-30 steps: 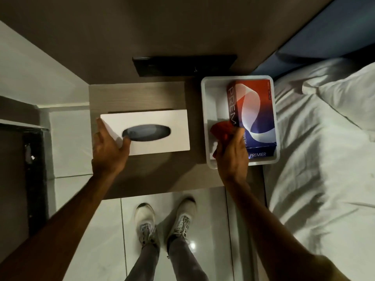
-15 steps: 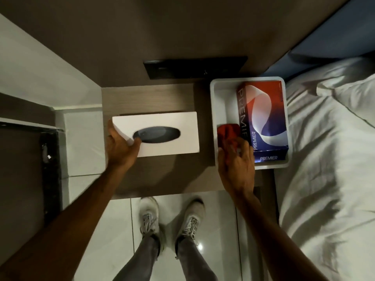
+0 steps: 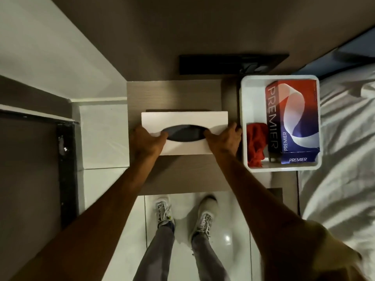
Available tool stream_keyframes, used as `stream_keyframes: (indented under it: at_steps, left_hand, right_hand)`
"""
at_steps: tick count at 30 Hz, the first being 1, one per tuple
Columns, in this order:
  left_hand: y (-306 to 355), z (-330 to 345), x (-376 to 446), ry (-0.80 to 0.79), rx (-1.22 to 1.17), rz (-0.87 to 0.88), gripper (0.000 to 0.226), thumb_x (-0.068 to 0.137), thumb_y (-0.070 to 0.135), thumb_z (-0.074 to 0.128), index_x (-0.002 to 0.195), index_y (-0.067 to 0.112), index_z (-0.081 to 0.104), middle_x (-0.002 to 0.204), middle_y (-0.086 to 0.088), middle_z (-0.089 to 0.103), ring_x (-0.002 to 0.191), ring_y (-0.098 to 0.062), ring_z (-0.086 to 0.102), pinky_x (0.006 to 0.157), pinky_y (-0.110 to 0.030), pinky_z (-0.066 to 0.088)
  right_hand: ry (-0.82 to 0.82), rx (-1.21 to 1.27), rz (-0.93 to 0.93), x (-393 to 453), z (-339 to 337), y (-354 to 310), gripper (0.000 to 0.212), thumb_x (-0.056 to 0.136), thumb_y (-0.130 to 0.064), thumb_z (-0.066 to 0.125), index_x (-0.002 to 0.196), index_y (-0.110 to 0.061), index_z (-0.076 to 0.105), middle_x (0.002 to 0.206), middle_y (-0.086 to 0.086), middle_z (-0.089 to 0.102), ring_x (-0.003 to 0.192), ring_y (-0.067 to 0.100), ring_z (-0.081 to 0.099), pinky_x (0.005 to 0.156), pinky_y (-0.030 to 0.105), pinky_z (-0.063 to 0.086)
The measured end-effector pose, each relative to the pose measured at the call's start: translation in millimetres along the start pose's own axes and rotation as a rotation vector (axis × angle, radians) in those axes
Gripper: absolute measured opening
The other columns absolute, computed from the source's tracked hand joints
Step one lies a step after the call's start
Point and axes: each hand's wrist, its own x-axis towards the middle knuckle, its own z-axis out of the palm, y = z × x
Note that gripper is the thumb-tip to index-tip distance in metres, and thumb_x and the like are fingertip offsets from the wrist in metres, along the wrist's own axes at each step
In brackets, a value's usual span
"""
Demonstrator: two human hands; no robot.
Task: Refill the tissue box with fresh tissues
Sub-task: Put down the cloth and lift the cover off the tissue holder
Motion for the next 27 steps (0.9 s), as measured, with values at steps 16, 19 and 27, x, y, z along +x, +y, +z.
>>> stream_keyframes:
  at_steps: [16,19,27]
  left_hand:
    - [8.6,-5.2,6.1,-0.085,0.003,0.047,0.079,0.07,0.054,0.083,0.128,0.007,0.057,0.129,-0.015,0.063,0.118,-0.037,0.062,0.091,-0.046,0.056]
    - [8.9,-6.0,5.5,-0.082,-0.016,0.042,0.074,0.072,0.051,0.083,0.127,0.008,0.057,0.128,-0.014,0.063,0.118,-0.036,0.062,0.09,-0.044,0.056]
    - [9.4,-9.1,6.5,-0.093,-0.1,0.021,0.069,0.074,0.043,0.084,0.126,0.006,0.058,0.127,-0.016,0.063,0.116,-0.036,0.062,0.079,-0.034,0.05]
  right_hand:
    - [0.068,0.011,-0.023,2.1,-2.8,2.4,0.072,0.071,-0.038,0.084,0.126,0.001,0.058,0.133,0.02,0.055,0.125,0.037,0.051,0.107,0.042,0.043]
    - [0.081,0.024,-0.036,3.0,-3.3,-2.7,0.075,0.069,-0.039,0.086,0.127,0.0,0.058,0.132,0.018,0.056,0.123,0.035,0.053,0.105,0.042,0.045]
    - [0.06,0.076,-0.069,-0.1,-10.2,-7.2,0.079,0.068,-0.039,0.087,0.134,-0.01,0.056,0.135,0.013,0.057,0.128,0.032,0.052,0.104,0.048,0.051]
